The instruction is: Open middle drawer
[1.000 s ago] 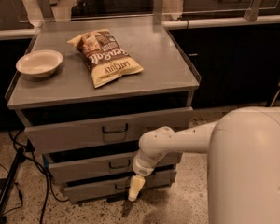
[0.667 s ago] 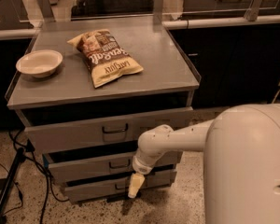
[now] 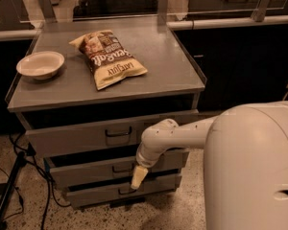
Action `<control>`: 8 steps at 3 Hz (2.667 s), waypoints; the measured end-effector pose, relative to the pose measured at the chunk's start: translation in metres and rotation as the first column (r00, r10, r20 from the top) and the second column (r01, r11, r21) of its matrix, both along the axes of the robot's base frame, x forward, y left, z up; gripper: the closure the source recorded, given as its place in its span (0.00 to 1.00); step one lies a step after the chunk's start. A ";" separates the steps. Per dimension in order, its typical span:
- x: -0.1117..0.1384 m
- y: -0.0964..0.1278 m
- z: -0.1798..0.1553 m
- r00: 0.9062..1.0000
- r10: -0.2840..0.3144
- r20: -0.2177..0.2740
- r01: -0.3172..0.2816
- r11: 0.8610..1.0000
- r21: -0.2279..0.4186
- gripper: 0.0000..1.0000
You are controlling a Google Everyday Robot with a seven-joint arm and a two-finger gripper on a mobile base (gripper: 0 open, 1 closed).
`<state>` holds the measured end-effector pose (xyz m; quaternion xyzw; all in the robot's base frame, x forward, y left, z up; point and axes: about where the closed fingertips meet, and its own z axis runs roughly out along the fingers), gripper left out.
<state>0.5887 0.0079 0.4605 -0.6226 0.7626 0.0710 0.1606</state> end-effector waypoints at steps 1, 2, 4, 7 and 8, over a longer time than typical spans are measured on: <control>0.004 0.006 -0.012 1.000 -0.004 -0.010 0.004 1.000 -0.006 0.00; 0.002 0.011 -0.028 0.999 0.003 -0.036 -0.003 1.000 -0.012 0.00; -0.030 0.010 -0.054 0.994 0.025 -0.104 -0.027 0.999 -0.019 0.00; -0.134 -0.050 -0.003 0.988 0.011 -0.156 0.008 0.993 0.120 0.00; -0.135 -0.055 -0.003 0.988 0.002 -0.156 0.017 0.992 0.121 0.00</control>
Offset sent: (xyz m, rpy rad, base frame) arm 0.0013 0.0162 -0.0432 -0.0187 0.0593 0.0080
